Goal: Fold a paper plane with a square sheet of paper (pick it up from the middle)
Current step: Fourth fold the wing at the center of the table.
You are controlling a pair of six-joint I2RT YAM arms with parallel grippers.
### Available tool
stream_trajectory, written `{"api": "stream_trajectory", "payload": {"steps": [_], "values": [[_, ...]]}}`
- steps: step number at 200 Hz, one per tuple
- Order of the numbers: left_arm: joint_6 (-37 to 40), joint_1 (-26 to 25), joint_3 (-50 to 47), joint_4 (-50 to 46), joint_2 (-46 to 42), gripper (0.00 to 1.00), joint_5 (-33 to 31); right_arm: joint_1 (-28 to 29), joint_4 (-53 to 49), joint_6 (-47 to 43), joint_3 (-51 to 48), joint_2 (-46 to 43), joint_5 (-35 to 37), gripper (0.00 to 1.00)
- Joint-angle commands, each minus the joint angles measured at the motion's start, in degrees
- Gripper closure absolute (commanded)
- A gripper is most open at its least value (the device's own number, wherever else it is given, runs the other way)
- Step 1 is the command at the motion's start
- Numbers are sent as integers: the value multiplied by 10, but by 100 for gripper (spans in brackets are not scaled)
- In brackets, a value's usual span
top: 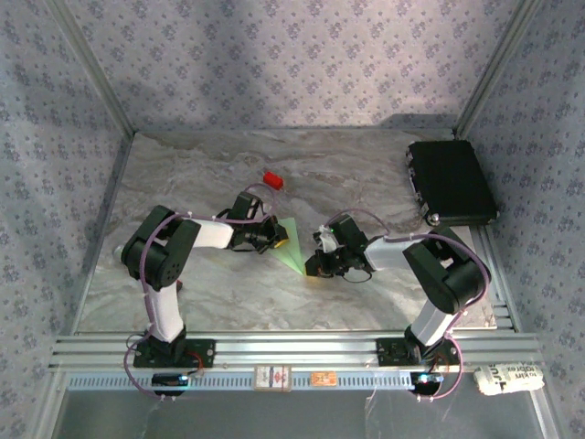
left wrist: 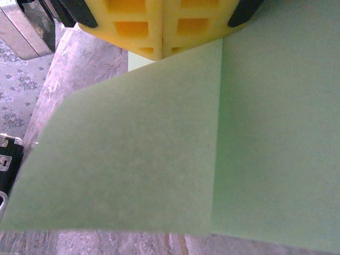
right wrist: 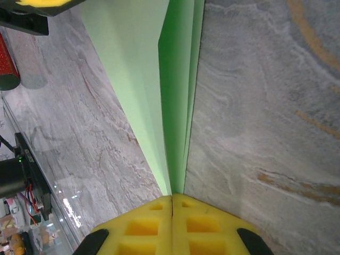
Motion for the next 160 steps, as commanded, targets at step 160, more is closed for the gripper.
{"api": "stream_trajectory", "payload": {"steps": [160], "values": [[17,8,-22,-31,12,95,-30,-12,-61,51,61,-69,1,97]]}}
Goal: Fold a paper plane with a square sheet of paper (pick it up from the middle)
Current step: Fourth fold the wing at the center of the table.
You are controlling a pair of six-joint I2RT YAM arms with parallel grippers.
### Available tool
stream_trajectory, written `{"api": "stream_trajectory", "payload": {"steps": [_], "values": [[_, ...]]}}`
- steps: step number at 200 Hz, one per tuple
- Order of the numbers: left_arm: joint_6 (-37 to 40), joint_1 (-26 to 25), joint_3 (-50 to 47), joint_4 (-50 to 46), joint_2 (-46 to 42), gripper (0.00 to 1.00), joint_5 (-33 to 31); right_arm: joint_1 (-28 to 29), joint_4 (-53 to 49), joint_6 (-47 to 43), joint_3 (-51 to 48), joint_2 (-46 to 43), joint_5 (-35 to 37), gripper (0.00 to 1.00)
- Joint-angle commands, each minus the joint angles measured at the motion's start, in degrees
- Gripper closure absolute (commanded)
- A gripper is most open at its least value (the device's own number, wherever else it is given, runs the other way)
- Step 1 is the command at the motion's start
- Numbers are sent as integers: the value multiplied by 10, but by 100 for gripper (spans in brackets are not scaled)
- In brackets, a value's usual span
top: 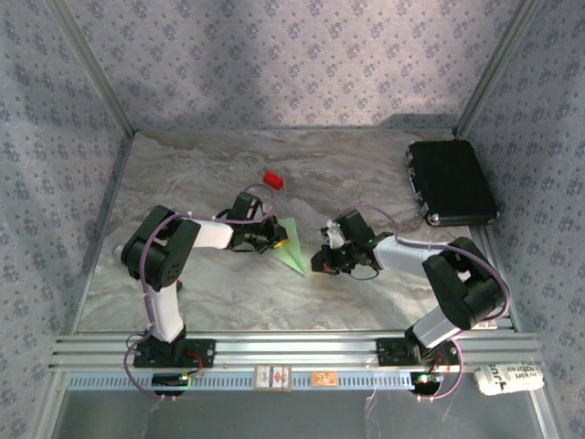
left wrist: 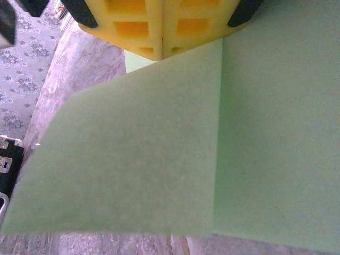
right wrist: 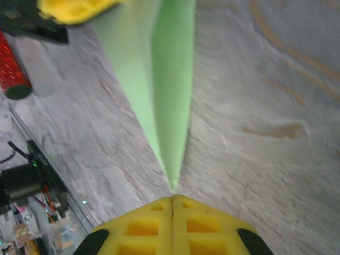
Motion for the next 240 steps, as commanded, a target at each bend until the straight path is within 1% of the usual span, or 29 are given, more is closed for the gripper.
{"api": "stream_trajectory", "payload": {"steps": [1,50,91,137,188,240], "values": [[13,7,-19,-36,12,95,-32,7,24,27,44,8,-7,97],[11,7,-18,-33,16,95,-30,33,8,26,135,94,16,97],[11,7,-18,-34,19,95,-25,48,-10,19,163,142,34,97],[9,7,-22,-30,17,96,-27,50,-4,22,119,158,39,97],[9,7,-22,-29,18,95,-29,50,59,54,47,144,28,97],[7,8,-24,-30,17,95,-31,48,50,49,21,125,28,97]]}}
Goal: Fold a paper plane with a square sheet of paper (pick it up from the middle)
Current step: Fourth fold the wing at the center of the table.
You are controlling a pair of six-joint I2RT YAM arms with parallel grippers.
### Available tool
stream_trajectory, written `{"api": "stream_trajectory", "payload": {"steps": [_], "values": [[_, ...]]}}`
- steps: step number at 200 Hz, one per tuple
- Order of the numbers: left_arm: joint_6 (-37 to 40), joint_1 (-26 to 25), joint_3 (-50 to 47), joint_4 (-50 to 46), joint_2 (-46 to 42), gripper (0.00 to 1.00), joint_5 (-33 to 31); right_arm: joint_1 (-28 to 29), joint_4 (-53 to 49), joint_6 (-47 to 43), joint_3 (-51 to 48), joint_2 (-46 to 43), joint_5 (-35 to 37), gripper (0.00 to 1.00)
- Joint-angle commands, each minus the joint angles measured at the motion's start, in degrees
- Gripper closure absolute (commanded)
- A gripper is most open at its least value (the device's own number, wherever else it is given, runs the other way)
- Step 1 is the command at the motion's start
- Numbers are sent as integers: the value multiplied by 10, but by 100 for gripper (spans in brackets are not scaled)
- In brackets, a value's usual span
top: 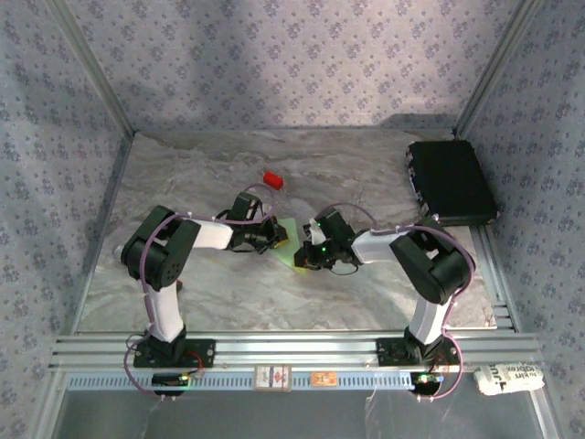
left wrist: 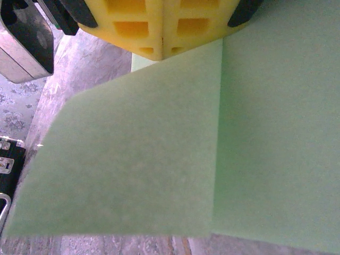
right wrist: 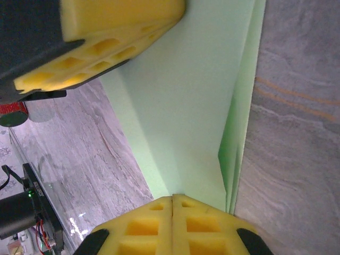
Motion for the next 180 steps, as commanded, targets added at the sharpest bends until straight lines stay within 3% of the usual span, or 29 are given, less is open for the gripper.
{"api": "stream_trajectory", "payload": {"steps": [1,180], "values": [[7,8,-20,-38,17,96,-34,1,-61,5,-29,-6,1,97],[-2,9,-28,-26,15,96,-37,1,-150,-32,-79,-98,3,98]]}}
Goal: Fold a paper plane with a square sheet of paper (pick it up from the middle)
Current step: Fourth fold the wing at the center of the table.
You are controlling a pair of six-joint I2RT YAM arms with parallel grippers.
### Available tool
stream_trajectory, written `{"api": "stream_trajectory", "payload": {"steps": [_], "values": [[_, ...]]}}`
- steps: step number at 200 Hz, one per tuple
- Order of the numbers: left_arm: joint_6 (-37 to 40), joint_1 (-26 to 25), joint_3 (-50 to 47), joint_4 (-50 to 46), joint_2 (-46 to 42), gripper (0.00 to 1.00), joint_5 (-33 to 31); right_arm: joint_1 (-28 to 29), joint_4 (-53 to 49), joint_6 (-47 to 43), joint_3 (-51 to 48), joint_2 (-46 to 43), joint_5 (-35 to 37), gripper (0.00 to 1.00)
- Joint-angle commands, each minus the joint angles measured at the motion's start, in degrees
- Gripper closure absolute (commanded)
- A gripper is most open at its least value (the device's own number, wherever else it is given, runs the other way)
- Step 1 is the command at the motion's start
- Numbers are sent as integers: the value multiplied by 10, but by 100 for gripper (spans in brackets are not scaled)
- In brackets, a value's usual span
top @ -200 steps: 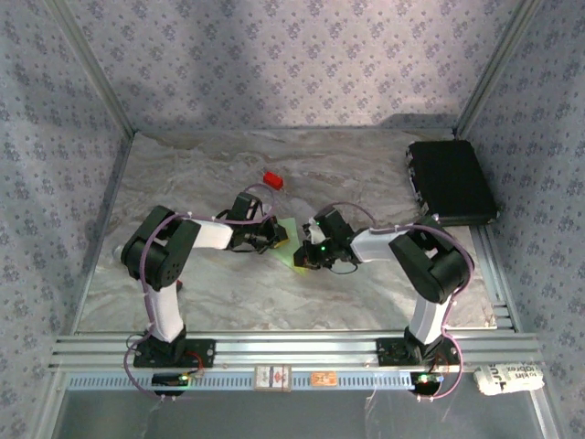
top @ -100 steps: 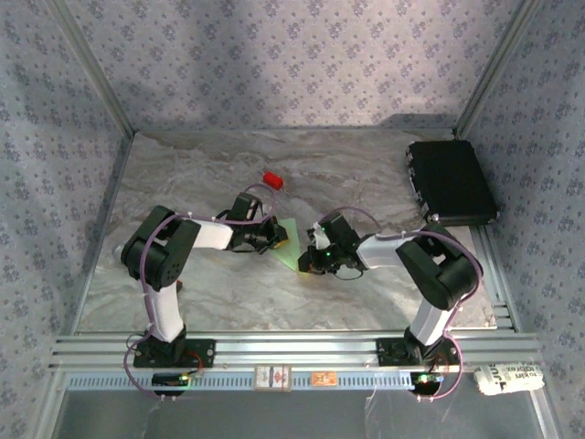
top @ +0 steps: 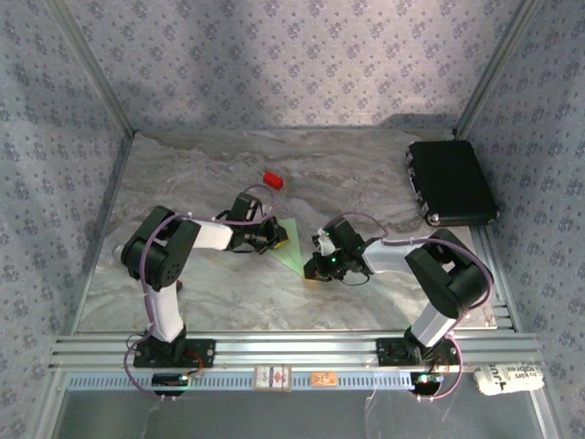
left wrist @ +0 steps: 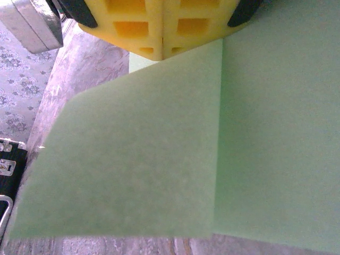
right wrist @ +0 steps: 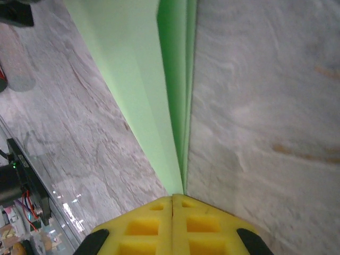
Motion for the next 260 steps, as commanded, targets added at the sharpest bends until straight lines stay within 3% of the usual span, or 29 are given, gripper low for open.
{"api": "stream_trajectory", "payload": {"steps": [1,50,83,146,260], "values": [[-1,8,-22,-37,15,96,-41,1,-88,-11,-13,-21,3,98],[2,8,-30,-36,6,95,-41,-5,-89,-4,40,-60,2,99],[1,8,-33,-33,6,96,-42,-14,-37,31,80,-12,14,99],[4,8,-31,-38,7,95,-42,-12,-51,30,173,76,24,98],[10,9,-13,-46,4,95,-35,-11,-47,39,90,118,43,99]]}}
